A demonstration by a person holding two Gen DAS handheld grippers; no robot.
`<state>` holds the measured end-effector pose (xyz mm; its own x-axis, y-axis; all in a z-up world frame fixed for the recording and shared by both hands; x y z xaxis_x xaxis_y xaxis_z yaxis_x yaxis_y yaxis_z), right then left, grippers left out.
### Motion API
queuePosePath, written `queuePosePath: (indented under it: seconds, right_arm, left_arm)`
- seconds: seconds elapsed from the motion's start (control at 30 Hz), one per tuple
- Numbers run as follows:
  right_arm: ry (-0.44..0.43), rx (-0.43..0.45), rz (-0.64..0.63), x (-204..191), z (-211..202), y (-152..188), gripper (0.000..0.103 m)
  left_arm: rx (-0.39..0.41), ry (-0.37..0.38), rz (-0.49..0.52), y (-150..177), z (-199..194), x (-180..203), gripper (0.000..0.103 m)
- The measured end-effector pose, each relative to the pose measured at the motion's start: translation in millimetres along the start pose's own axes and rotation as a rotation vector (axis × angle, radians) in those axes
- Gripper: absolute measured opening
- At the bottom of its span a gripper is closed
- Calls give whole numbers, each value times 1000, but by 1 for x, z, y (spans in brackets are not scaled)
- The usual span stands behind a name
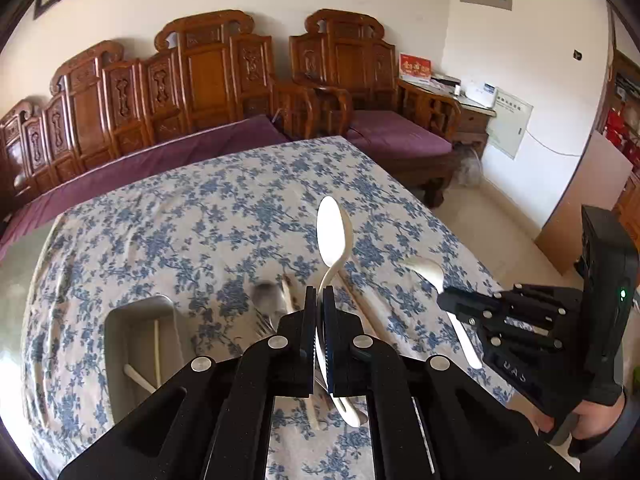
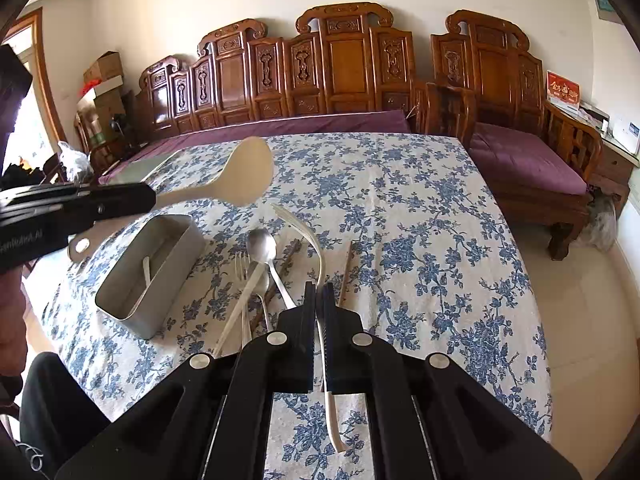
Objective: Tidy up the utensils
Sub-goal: 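Carry the spoon into the tray and open the left tool while the right tool holds the fork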
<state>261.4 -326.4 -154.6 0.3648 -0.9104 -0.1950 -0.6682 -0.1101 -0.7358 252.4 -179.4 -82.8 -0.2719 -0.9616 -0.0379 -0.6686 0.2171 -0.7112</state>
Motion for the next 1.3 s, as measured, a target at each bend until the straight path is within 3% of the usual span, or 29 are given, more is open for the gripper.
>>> queuePosePath:
  seconds: [0.3,0.8,1.1,1.3]
  right_arm:
    - [-17,-8,-29,-20,6,1,4]
    - [-57,-54,-81,-84,62,-12,4]
    - [-108,-107,-98,-126,107,-13,4]
    - [-131,-115,-104,-140,121,-18,4]
  left_arm:
    - [-17,-68,-41,23,-2,-41,2]
    - [-65,-222,-152,75,13,-174,3]
    - [-123,-247,-196,103,47,-205,3]
    - [-112,-223,-211,106,55,-206,3]
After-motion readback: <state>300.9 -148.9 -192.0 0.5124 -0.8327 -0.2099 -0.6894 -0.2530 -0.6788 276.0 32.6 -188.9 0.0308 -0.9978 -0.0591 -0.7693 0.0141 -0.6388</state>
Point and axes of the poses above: each gripper's, at about its wrist camera, not at the fingertips, and z roughly the way its jaws point, x to its right, y to its underside, the point moved 2 cm from there along z, roughly the way its jaws point, and after that the axes turned 6 degrees about -y, right-handed, at the moved point
